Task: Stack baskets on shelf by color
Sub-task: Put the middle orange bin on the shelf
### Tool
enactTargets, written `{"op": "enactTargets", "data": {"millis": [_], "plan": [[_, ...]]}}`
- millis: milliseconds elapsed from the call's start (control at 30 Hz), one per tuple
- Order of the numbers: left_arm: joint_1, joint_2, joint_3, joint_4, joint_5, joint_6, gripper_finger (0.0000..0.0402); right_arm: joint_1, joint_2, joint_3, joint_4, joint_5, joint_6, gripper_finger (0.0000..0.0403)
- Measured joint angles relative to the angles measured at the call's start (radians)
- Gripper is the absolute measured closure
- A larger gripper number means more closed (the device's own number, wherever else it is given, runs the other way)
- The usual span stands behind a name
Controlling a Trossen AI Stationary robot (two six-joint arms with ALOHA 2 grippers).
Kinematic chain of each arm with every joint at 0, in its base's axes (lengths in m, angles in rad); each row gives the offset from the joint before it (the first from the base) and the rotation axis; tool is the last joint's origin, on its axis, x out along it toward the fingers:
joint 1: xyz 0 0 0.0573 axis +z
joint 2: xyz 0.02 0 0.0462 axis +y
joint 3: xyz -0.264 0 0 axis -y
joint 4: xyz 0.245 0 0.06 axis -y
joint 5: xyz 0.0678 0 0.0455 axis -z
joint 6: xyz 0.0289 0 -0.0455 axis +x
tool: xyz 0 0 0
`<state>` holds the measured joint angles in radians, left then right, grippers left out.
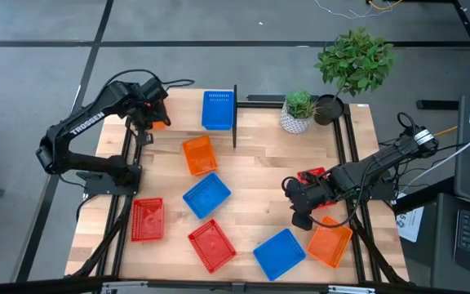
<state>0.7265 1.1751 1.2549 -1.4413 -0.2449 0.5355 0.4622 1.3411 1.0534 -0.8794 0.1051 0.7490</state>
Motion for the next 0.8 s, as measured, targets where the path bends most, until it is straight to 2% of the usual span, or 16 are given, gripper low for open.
{"op": "enactTargets", "data": {"millis": [133, 233, 400, 800], "plan": [[0.01, 0.0, 0.0, 0.001, -0.086, 0.089, 0.0401, 0.0, 0.0, 0.0, 0.0, 0.0, 0.002, 0.0304], [0.032, 0.0, 0.0, -0.006, -0.087, 0.129, 0.0401, 0.0, 0.0, 0.0, 0.001, 0.0, 0.003, 0.0304], [0.059, 0.0, 0.0, -0.02, -0.082, 0.098, 0.0398, 0.0, 0.0, 0.0, 0.0, 0.0, 0.003, 0.0304], [0.061, 0.001, 0.0, -0.017, -0.11, 0.205, 0.0346, 0.0, 0.0, 0.0, 0.001, 0.0, 0.006, 0.0304]]}}
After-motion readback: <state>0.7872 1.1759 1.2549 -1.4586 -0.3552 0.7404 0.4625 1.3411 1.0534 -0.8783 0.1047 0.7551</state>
